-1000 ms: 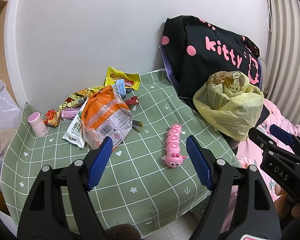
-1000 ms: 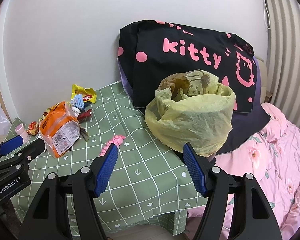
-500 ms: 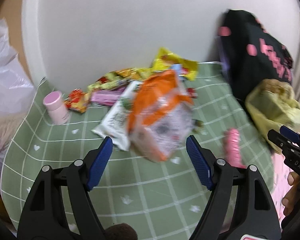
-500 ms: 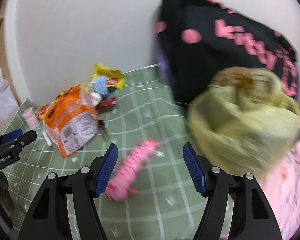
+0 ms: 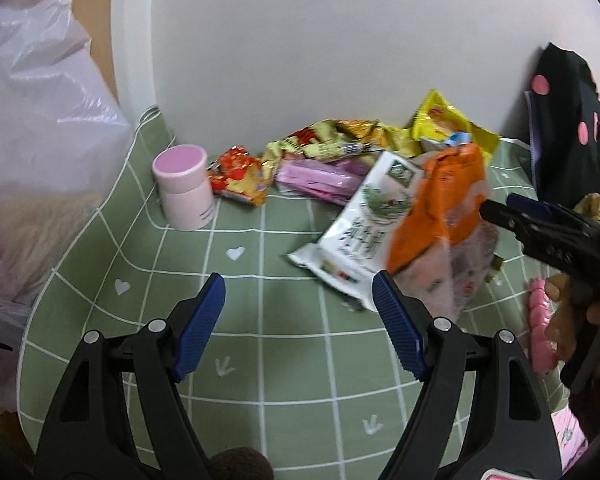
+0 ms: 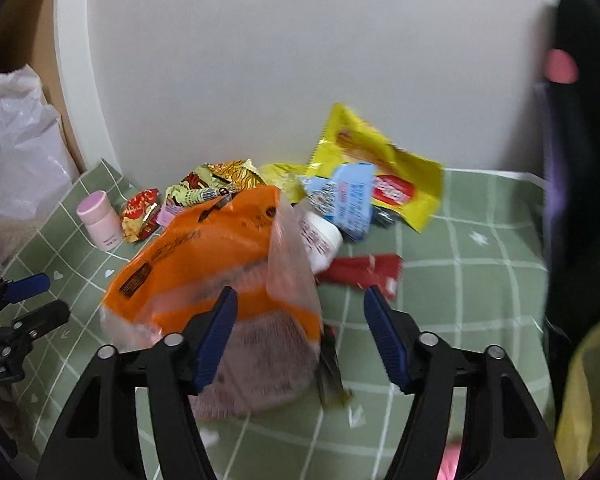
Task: Collect trash
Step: 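Grasp the orange packet with the right gripper while the left gripper grasps a blue-white wrapper, then carry both held wrappers over the yellow trash bag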
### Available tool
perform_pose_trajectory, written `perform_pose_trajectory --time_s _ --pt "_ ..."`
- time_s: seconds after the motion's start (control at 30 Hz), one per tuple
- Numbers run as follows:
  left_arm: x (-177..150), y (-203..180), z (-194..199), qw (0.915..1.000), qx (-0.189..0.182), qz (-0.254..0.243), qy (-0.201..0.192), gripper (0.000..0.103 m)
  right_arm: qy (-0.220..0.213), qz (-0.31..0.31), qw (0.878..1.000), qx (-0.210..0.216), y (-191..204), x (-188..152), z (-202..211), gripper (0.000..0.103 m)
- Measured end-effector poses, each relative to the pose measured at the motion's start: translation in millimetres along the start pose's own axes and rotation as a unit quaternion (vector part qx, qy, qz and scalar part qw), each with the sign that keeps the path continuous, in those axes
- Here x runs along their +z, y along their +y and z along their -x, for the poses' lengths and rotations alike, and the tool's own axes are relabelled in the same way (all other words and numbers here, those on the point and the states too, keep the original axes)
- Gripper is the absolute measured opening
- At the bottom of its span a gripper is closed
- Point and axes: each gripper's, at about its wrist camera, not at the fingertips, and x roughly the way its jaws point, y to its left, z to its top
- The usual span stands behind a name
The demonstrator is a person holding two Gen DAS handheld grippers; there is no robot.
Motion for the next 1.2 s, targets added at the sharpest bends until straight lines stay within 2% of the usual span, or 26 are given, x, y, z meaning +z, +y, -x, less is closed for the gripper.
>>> perform_pose_trajectory --time_s 0.03,0.1,0.17,0.23,0.43,0.53,0.63,0.77,0.87,0.93,1.0,1.07,1.2 --pt "0.8 2.2 -2.6 1.0000 0.000 0.000 0.001 0.072 0.005 0.001 1.000 0.005 0.9 2.8 -5.0 0.047" --pt "4.0 3.9 -7.8 1.0000 -0.003 -0.001 0.003 0.072 0.018 -0.005 0.999 0.032 -0.5 5.7 -14.7 0.026" --pt "8.8 3.5 -12.0 0.9999 -0.012 -0.004 0.002 0.072 0.025 -0.015 0.999 0.039 -4.7 5.1 -16.5 0.015" --pt "16.0 -1.5 -16.2 0.9996 -0.027 -0.012 0.000 0.072 0.025 -0.028 0.999 0.022 -12.7 0.4 -8.8 0.011" --pt "51.4 -35.8 -35.2 0.9955 -0.082 -0.046 0.007 0.079 0.019 -0.090 0.994 -0.059 -52.8 -15.9 35.4 0.010" --pt "68.8 -57.1 -49.5 0.9913 -0.104 -0.076 0.026 0.080 0.028 -0.120 0.988 -0.095 -74.4 -25.0 55.7 0.009" --pt "87.0 -68.3 -61.6 0.9883 -0.128 -0.073 0.040 0.080 0.034 -0.152 0.980 -0.127 -86.5 -35.6 73.2 0.009" --pt "113.8 -81.5 -72.5 0.9834 -0.171 -0.050 0.036 0.079 0.043 -0.187 0.969 -0.158 -104.0 -49.8 98.4 0.009" --pt "131.5 -109.0 -77.0 0.9765 -0.199 -0.080 0.023 0.080 0.039 -0.196 0.964 -0.175 -105.4 -57.8 108.6 0.009" --pt "141.4 -128.6 -80.5 0.9747 -0.202 -0.093 0.017 0.079 0.038 -0.195 0.963 -0.181 -106.8 -61.3 111.5 0.009" --pt "149.1 -139.3 -87.4 0.9753 -0.205 -0.079 0.025 0.077 0.039 -0.191 0.964 -0.181 -110.2 -65.5 113.7 0.009" --pt "156.8 -149.3 -104.3 0.9793 -0.188 -0.063 0.042 0.064 0.034 -0.188 0.966 -0.177 -112.1 -65.9 111.9 0.009" --pt "158.5 -156.3 -118.2 0.9835 -0.155 -0.052 0.078 0.045 0.016 -0.164 0.973 -0.158 -119.9 -66.4 113.3 0.009"
